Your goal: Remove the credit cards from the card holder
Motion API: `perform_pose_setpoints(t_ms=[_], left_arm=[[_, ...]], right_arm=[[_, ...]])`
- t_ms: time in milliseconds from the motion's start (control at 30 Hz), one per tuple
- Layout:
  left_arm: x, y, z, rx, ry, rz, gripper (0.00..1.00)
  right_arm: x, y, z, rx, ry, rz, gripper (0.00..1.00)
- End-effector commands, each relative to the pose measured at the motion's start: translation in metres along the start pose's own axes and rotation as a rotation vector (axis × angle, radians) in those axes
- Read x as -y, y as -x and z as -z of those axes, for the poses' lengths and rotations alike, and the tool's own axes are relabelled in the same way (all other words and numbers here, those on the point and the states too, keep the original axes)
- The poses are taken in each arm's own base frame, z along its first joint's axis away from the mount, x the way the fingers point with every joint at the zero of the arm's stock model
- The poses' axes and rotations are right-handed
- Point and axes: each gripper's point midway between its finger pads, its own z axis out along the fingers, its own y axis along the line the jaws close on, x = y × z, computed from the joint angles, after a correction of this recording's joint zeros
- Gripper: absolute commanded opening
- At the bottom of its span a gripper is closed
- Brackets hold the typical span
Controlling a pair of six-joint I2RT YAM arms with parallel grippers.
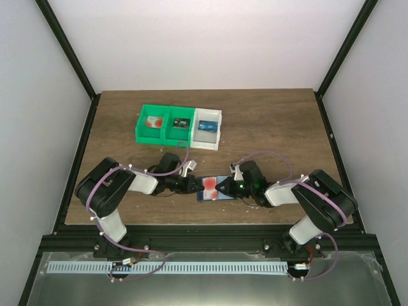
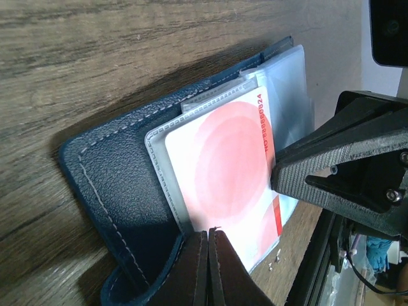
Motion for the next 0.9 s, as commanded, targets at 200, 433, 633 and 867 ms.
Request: perform_pose_setpoints(t_ms=[200, 433, 633, 867], left_arm=[[-0.03, -0.006, -0.002, -0.005, 0.118, 0.031, 0.01], [-0.033, -0.006, -0.002, -0.006, 0.127, 0.035, 0.01], [-0.033, -0.006, -0.003, -0.005, 0.127, 0.035, 0.01], [-0.031, -0.004, -0.002, -0.001, 0.124, 0.035, 0.01]], right_arm=[[0.003, 0.002, 0.015, 0.041, 0.024, -0.01, 0.0], [0.011, 0.004, 0.021, 0.057, -0.004, -0.032, 0.0], [0.01, 0.004, 0.023, 0.054, -0.002, -0.029, 0.01], [0.01, 0.009, 0.033, 0.101, -0.028, -0.025, 0.01]])
